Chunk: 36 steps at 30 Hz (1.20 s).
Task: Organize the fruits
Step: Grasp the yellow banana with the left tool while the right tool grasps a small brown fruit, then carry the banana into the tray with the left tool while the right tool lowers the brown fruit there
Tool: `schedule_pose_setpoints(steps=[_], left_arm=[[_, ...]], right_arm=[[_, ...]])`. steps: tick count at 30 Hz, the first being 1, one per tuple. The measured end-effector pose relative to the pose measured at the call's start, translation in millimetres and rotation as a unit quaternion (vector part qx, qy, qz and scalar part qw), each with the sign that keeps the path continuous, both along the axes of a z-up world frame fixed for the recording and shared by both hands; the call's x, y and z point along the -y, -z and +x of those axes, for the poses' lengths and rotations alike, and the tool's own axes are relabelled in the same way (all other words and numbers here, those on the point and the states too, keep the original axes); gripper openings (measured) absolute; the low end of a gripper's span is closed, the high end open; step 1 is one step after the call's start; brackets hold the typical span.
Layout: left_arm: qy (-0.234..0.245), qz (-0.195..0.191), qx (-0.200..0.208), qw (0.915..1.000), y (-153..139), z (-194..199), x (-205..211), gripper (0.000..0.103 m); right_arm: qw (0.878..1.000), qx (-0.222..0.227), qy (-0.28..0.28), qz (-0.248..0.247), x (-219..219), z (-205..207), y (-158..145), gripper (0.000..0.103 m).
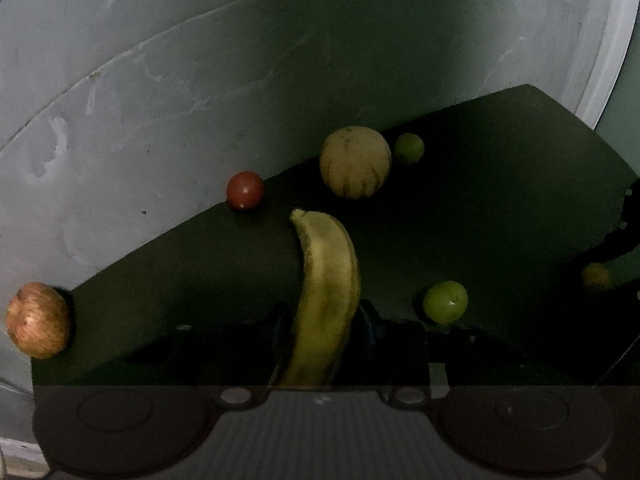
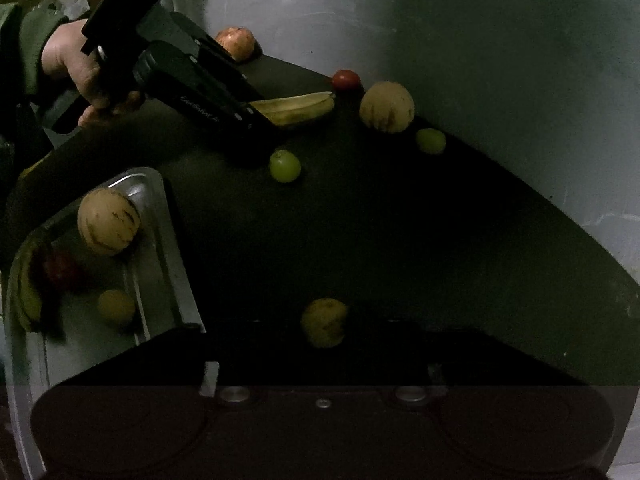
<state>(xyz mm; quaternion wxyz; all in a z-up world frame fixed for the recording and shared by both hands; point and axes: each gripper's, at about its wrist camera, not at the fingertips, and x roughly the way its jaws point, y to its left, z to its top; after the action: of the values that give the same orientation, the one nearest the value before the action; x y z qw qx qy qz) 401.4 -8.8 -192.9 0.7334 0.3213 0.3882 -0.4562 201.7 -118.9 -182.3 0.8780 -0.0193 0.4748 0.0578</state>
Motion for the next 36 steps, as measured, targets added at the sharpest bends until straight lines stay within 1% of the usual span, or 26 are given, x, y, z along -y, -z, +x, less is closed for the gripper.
schedule_pose_setpoints(steps=[7, 9, 12, 15, 18, 21, 24, 26, 30, 32, 36], left_arm=[[-0.016, 0.001, 0.018, 0.9997, 0.5, -21.4, -1.2, 0.035], [-0.026, 0.002, 0.021, 0.9994, -0.1, -28.4, -3.7, 0.035], [-0.054, 0.0, 0.022, 0.9983, -2.9, -37.8, -9.1, 0.034], [-0.087, -0.013, 0.029, 0.9957, -15.0, -49.5, -16.7, 0.033], [-0.117, -0.03, 0.04, 0.9918, -33.1, -64.8, -22.2, 0.033], [-0.158, -0.047, 0.047, 0.9851, -50.3, -79.0, -27.1, 0.033], [-0.214, -0.068, 0.048, 0.9732, -67.6, -94.1, -35.6, 0.033], [-0.251, -0.077, 0.051, 0.9637, -75.7, -105.0, -38.9, 0.033], [-0.324, -0.102, 0.048, 0.9392, -93.2, -129.9, -48.0, 0.033], [-0.353, -0.11, 0.052, 0.9278, -102.0, -144.0, -51.9, 0.033], [-0.412, -0.125, 0.064, 0.9002, -118.9, -172.5, -55.5, 0.033]], right_arm=[[1.0, 0.012, 0.002, 0.008, 2.2, 3.2, -1.2, 0.03], [1.0, 0.015, 0.006, 0.02, 3.3, 7.9, -2.8, 0.03], [0.999, 0.028, 0.005, 0.029, 3.7, 14.8, -8.2, 0.03], [0.998, 0.041, -0.005, 0.037, 3.8, 18.3, -15.9, 0.03], [0.997, 0.054, -0.019, 0.044, 5.1, 19.5, -25.5, 0.03], [0.996, 0.067, -0.035, 0.051, 6.2, 16.3, -38.6, 0.03], [0.994, 0.08, -0.053, 0.059, 10.2, 10.5, -52.4, 0.03], [0.992, 0.087, -0.068, 0.062, 13.4, 8.3, -60.6, 0.03], [0.987, 0.107, -0.096, 0.068, 21.3, -1.0, -78.9, 0.03], [0.984, 0.118, -0.112, 0.073, 25.4, -7.1, -90.2, 0.03], [0.976, 0.136, -0.146, 0.082, 29.8, -18.2, -109.9, 0.03]])
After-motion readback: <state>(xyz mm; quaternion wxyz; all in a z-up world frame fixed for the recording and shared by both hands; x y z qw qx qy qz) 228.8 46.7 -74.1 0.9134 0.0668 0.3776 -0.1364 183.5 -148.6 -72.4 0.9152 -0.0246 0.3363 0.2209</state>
